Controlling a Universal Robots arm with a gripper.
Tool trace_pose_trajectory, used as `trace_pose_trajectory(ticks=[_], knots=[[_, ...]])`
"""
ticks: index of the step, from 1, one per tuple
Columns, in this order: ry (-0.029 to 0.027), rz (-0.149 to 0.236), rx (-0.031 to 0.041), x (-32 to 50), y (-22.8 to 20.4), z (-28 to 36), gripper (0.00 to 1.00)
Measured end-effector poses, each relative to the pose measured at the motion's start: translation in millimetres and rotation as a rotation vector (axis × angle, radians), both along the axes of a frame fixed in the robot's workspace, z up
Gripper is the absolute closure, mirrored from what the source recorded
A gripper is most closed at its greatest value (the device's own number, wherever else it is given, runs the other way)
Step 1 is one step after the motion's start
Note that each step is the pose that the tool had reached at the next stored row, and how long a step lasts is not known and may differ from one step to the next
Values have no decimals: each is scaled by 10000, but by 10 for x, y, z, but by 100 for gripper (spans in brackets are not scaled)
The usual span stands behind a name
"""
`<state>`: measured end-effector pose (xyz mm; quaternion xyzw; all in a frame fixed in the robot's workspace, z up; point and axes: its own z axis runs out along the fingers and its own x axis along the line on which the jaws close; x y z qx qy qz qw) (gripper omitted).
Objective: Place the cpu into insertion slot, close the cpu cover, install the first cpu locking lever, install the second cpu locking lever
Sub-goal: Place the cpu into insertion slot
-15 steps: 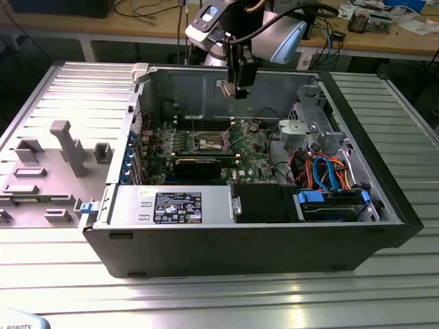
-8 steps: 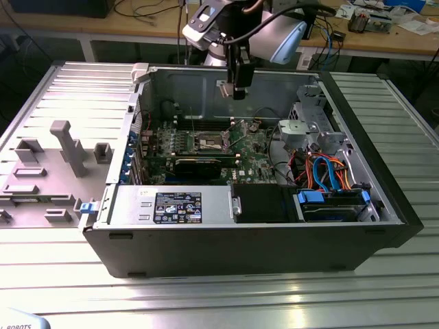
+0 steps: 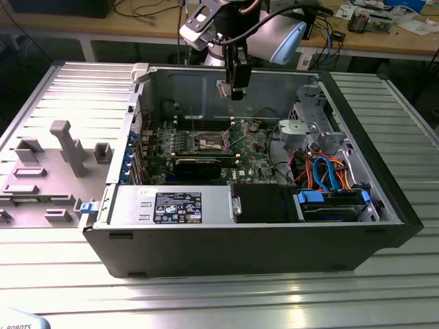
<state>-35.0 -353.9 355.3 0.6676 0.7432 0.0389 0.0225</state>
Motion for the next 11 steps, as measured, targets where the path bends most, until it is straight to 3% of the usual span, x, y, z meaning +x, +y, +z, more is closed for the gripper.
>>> trace_pose_trajectory(ticks=[7,10,11], knots=[[-1,-464,1,-72,5,-38,46],[0,-1031,0,-72,5,-95,46],[0,-1402,0,-73,5,-126,46]])
